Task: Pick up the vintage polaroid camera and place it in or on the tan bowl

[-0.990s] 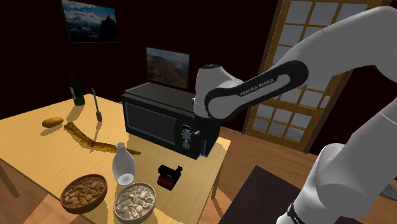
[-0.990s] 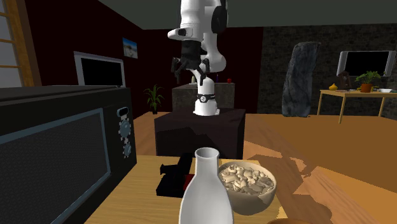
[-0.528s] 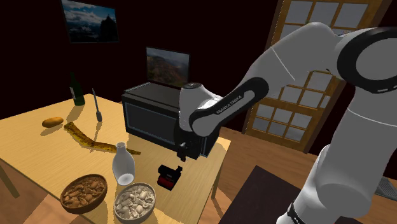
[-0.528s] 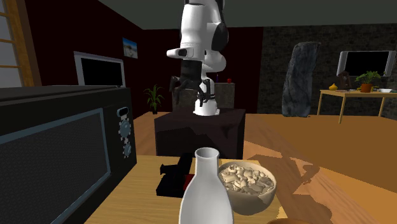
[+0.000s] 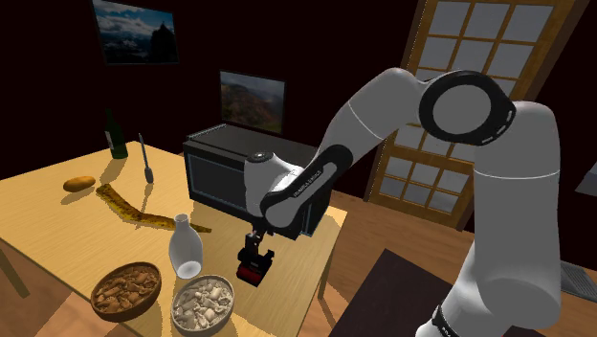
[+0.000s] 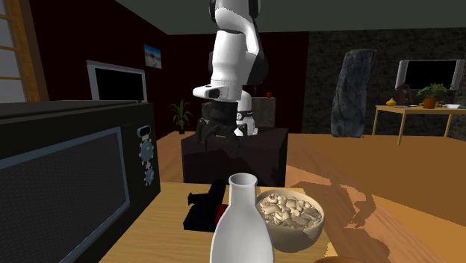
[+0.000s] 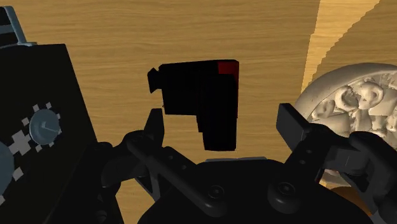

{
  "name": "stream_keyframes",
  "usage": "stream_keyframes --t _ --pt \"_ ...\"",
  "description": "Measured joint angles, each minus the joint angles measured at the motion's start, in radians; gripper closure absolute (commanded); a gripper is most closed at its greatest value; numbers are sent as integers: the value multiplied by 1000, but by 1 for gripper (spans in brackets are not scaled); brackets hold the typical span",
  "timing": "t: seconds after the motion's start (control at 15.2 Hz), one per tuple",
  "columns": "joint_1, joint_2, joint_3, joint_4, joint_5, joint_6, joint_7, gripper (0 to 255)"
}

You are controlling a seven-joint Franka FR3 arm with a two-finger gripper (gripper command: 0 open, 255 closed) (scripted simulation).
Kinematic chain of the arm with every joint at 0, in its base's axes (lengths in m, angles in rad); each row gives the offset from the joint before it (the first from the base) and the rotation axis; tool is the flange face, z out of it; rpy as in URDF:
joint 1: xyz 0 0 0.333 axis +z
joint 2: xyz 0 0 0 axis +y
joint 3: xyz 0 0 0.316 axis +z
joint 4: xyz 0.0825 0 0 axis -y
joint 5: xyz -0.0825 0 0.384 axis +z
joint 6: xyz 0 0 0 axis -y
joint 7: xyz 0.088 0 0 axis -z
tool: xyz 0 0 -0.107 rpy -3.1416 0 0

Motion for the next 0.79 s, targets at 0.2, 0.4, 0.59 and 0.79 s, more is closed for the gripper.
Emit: stream_keyframes --t 0.2,0.4,0.59,0.79 --pt "28 118 -23 91 -43 23 26 0" --pt "50 222 -42 182 -70 33 36 0" --pt "60 268 -53 208 -83 52 45 0" --pt "64 309 -63 227 -92 75 51 0"
